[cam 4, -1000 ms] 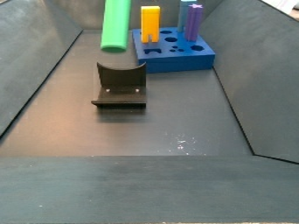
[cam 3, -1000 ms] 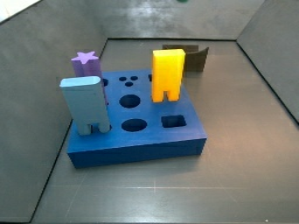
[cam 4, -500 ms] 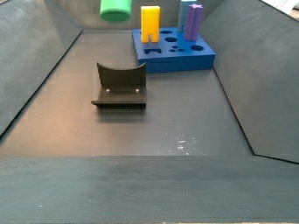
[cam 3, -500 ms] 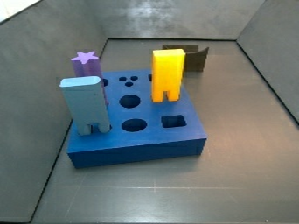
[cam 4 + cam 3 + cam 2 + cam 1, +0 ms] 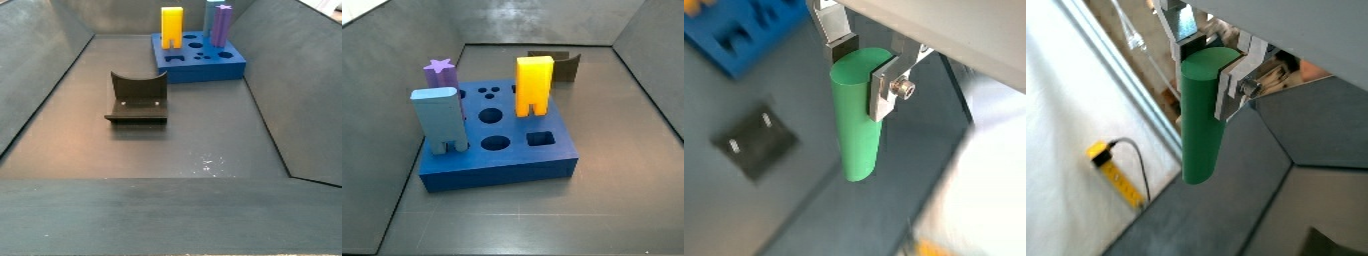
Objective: Pick up the oval object. Move up. Place the oval object on the fixture. Regrasp the oval object. Move to above the board. Insert the oval object.
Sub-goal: Move to above the board.
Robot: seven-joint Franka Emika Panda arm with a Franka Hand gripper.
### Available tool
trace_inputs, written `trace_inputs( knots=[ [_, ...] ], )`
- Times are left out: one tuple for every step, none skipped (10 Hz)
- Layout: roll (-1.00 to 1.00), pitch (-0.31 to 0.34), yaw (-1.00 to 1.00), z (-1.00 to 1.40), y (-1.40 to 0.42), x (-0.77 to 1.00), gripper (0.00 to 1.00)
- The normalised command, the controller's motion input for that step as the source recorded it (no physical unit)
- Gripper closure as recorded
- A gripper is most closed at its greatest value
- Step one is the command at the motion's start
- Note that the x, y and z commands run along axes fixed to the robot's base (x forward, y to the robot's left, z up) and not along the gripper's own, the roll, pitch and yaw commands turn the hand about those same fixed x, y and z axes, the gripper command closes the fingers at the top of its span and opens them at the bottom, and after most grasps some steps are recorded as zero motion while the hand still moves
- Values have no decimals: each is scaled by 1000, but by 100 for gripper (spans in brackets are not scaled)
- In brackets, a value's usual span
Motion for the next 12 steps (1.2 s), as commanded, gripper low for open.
trace_inputs(
  knots=[
    [-476, 55, 1000, -38, -1000, -313, 100],
    [-472, 40, 1000, -45, -1000, -304, 100],
    [-457, 10, 1000, -31, -1000, -294, 100],
    [-447, -12, 1000, -32, -1000, -286, 100],
    [-431, -42, 1000, -31, -1000, -266, 100],
    [-421, -61, 1000, -23, -1000, -252, 100],
    [-400, -89, 1000, -16, -1000, -229, 100],
    [-392, -102, 1000, -14, -1000, -213, 100],
    [-369, -128, 1000, -1, -725, -124, 100],
    [-356, -146, 1000, 7, -482, -56, 100],
    [-336, -176, 1000, -4, -249, 5, 100],
    [-327, -190, 1000, -11, -178, 10, 100]
  ],
)
